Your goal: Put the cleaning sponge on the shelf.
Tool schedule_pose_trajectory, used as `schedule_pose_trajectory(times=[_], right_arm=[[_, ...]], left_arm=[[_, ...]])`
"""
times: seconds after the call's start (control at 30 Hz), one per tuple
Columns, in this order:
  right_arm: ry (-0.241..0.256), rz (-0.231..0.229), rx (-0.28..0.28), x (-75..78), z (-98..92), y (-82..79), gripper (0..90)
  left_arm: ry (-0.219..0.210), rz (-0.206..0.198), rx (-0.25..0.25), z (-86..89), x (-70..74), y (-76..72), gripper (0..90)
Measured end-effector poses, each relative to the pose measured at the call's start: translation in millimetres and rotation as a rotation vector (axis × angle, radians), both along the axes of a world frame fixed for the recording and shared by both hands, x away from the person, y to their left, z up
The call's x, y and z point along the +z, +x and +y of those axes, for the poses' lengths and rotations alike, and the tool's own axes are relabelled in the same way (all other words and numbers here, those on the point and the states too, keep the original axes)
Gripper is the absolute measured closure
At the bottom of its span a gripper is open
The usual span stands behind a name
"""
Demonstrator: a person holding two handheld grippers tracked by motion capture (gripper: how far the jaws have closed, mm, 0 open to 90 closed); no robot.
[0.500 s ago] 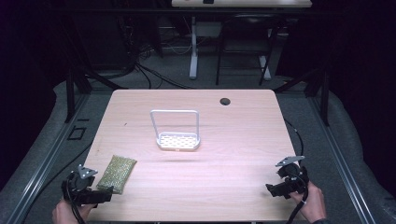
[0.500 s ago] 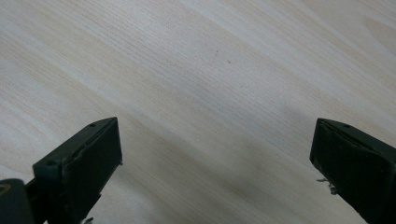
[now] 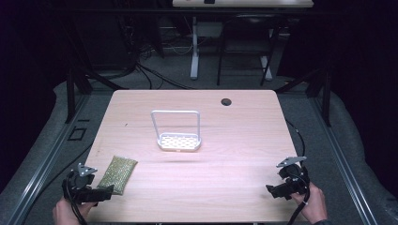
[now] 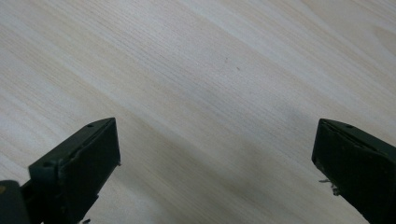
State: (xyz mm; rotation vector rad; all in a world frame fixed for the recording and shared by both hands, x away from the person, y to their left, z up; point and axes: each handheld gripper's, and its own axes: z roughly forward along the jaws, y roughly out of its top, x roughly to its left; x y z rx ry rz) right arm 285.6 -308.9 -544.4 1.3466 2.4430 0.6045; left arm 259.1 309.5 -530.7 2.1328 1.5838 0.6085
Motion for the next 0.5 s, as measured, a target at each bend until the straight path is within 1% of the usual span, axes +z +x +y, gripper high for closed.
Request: schedule_pose_trajectory(times=[0.03,0.1,0.13,0.17,0.2,0.3,0.37,0.4,0.47,0.5], right_arm=[[-0.005,-0.002,0.000,-0.6,0.9,0.0,0.3],[-0.020,0.002,0.014,-1.0,2.9,0.3,0.3],[-0.018,-0.004,0.015,-1.8,4.1,0.2,0.3],[-0.023,0.005,0.023,-1.3,5.3,0.1,0.3],[-0.030,0.004,0.027,-1.5,5.8,0.0,0.3],[-0.030,0.009,0.034,-2.1,6.8,0.3,0.3],[-0.029,0.009,0.034,-3.2,7.4,0.3,0.2],[-0.033,0.008,0.035,-3.4,7.3,0.1,0.2],[-0.033,0.013,0.038,-3.0,7.2,-0.4,0.2],[-0.026,0.013,0.037,-3.1,7.2,-0.2,0.2]], left_arm=[[0.000,0.000,0.000,0.0,0.0,0.0,0.0],[0.001,0.009,-0.010,-2.4,-0.5,4.8,0.0],[-0.001,0.013,-0.014,-3.3,-0.8,7.7,0.0],[-0.001,0.018,-0.015,-4.3,-1.2,10.2,0.0],[-0.001,0.022,-0.017,-5.4,-1.9,12.7,0.0],[0.002,0.036,-0.029,-8.8,-4.2,17.9,0.0],[0.018,0.051,-0.045,-14.5,-7.5,21.6,0.0],[0.016,0.047,-0.046,-14.9,-8.3,21.7,0.0],[0.010,0.054,-0.039,-15.2,-9.3,22.1,0.0],[0.004,0.071,-0.037,-15.1,-12.4,24.3,0.0]])
